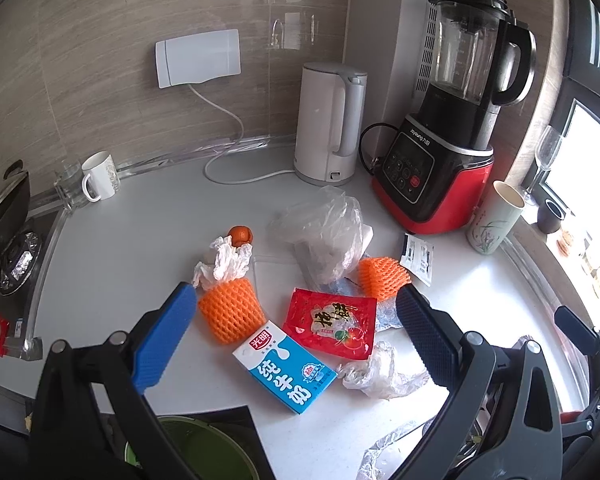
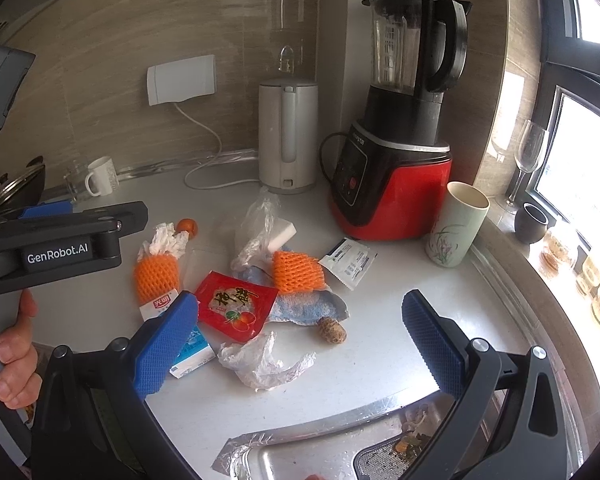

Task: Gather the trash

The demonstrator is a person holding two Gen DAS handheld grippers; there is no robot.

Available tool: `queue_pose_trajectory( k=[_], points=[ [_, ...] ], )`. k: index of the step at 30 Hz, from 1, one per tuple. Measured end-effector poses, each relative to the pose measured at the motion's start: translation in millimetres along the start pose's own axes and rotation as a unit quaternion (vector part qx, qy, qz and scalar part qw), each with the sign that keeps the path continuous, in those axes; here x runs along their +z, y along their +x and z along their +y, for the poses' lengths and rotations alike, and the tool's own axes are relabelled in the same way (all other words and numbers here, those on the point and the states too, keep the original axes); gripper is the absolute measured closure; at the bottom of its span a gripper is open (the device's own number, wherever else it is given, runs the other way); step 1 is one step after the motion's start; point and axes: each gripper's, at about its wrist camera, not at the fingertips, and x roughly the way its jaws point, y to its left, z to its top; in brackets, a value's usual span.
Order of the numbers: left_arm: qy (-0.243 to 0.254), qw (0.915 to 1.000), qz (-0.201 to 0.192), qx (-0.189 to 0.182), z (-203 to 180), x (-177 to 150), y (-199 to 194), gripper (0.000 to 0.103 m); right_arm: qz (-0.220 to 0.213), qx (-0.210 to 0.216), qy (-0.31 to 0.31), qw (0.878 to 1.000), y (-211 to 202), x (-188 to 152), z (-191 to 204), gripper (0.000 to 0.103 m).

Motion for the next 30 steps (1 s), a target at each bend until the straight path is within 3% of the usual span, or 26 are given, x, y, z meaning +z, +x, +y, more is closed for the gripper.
queue_pose_trajectory(
  k=[30],
  points=[
    [-0.004, 1.0000, 0.005, 0.003, 9.7, -3.0, 9.3, 0.007, -0.001, -0.001, 0.001, 1.000, 6.5, 2.5, -0.6, 0.002]
  ],
)
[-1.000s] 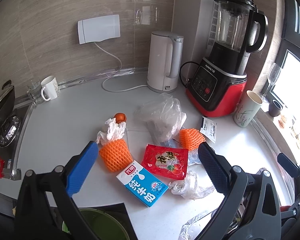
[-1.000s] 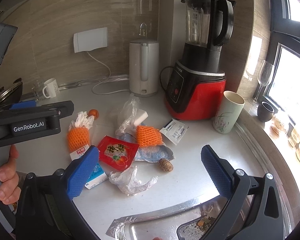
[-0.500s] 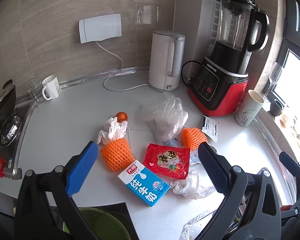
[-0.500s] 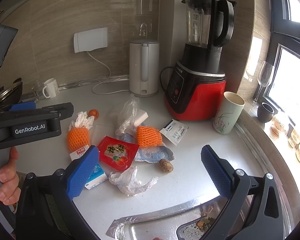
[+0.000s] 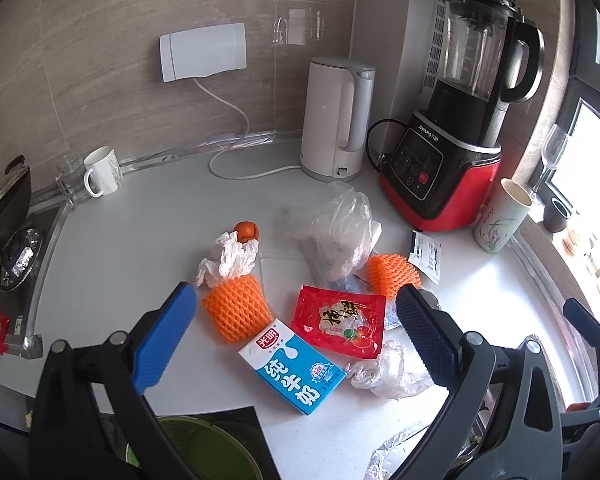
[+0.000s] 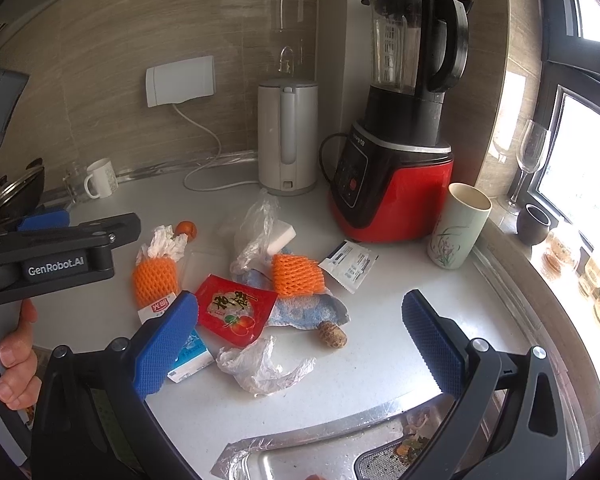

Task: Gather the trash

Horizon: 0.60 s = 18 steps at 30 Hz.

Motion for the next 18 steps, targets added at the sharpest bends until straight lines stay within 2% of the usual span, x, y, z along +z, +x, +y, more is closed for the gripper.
queue_pose_trajectory(
  k=[9, 15, 18],
  points=[
    [0.003, 0.9999, 0.009, -0.008, 27.5, -12.6, 23.5, 0.007, 0.009, 0.023, 0.003, 1.000, 24.6, -0.9, -6.0, 0.002],
    [0.009, 0.9997, 0.020, 0.003, 53.6, -22.7, 47.8, 0.007, 0.021, 0.041, 0.015, 0.999, 49.9, -4.1, -12.7, 0.002],
    [0.005, 0.9995, 0.029, 0.005, 66.8, -23.0, 62.3, 0.007, 0.027, 0.031, 0.011, 0.999, 62.6, -5.4, -13.3, 0.002]
  ],
)
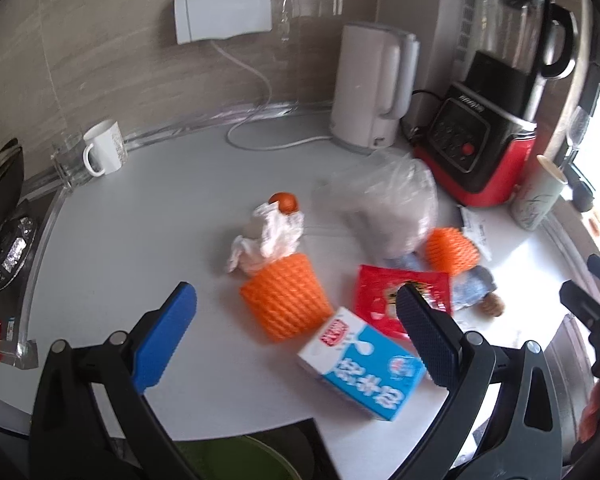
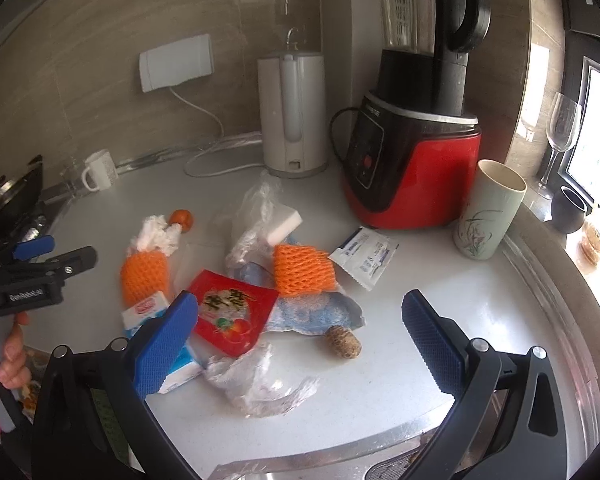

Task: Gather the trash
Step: 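Grasp the orange foam net with the left tool while the right tool grasps the milk carton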

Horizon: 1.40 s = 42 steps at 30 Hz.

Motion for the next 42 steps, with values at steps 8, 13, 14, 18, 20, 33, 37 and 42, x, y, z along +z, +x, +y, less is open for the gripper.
queue_pose_trajectory(
  k=[8, 13, 14, 18, 20, 33, 37, 42],
  points=[
    [-0.003, 0.9991, 0.042, -0.005, 11.5, 2.2, 53.6, 0.007, 0.017, 0.000, 0.018, 1.000, 31.0, -1.4, -7.7, 0.002],
    [0.008, 0.9977, 0.068, 0.006, 7.2, 2.9, 93.5, 0.007, 0.027, -0.003, 0.020, 0.999, 46.1, 1.2, -9.0, 0.002],
    [0.010, 0.9973, 0.073, 0.007, 6.7, 3.2, 100.8, 0.007, 0.028, -0.005, 0.018, 0.999, 48.0, 2.3, -8.8, 0.002],
    [0.015, 0.9953, 0.095, 0.007, 8.4, 1.4, 124.5, 0.025, 0.028, -0.014, 0.013, 0.999, 54.0, 5.1, -8.1, 0.002],
    [0.013, 0.9938, 0.110, 0.003, 11.1, -0.6, 131.8, 0.039, 0.030, -0.017, 0.015, 0.999, 56.3, 5.8, -8.2, 0.002],
    [-0.004, 0.9957, 0.089, -0.025, 31.9, -1.6, 123.7, 0.087, 0.044, 0.097, -0.074, 0.992, 45.5, -6.9, 56.6, 0.002],
    [-0.005, 0.9964, 0.074, -0.041, 36.4, 0.3, 105.2, 0.087, 0.061, 0.135, -0.168, 0.975, 55.6, -27.4, 106.4, 0.002],
    [-0.001, 0.9969, 0.060, -0.052, 41.5, -1.0, 84.3, 0.087, 0.068, 0.130, -0.257, 0.955, 76.4, -51.1, 147.6, 0.002]
  ],
)
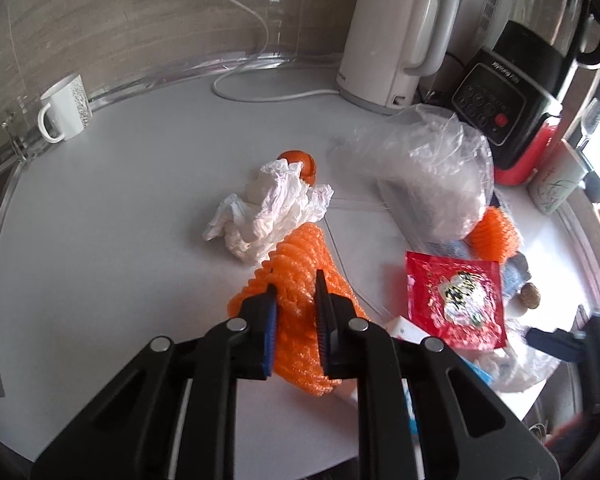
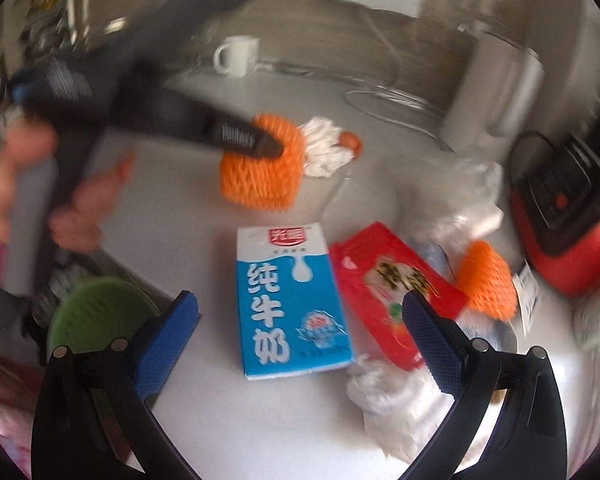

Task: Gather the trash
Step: 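Grasp the orange foam net with the left tool while the right tool grasps the milk carton, then carry the foam net and milk carton down and drop both into the green basket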

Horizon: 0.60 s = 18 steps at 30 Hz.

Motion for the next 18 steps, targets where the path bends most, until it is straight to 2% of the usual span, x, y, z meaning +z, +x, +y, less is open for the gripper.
queue_pose_trajectory(
  k=[3, 5, 7, 14, 18],
  points=[
    [-0.007, 0.9999, -0.007, -0.008, 7.8, -6.5, -16.6, 0.087, 0.013, 0.000, -0.021, 1.000, 15.0, -1.6, 7.7, 0.011],
    [-0.008, 0.9999, -0.010, -0.008, 11.8, -10.3, -24.4, 0.087, 0.027, 0.001, -0.030, 0.999, 26.5, -1.5, 11.3, 0.025],
    [-0.011, 0.9998, -0.014, -0.010, 17.0, -15.6, -34.4, 0.087, 0.035, -0.006, -0.037, 0.999, 34.4, -2.0, 13.7, 0.033],
    [-0.025, 0.9993, -0.020, -0.016, 39.2, -40.1, -65.2, 0.087, 0.020, -0.022, -0.051, 0.998, 26.3, 3.5, 19.7, 0.035],
    [-0.021, 0.9994, -0.016, -0.022, 50.1, -58.6, -87.7, 0.087, 0.009, -0.022, -0.038, 0.999, 5.5, 10.1, 27.3, 0.035]
  ],
)
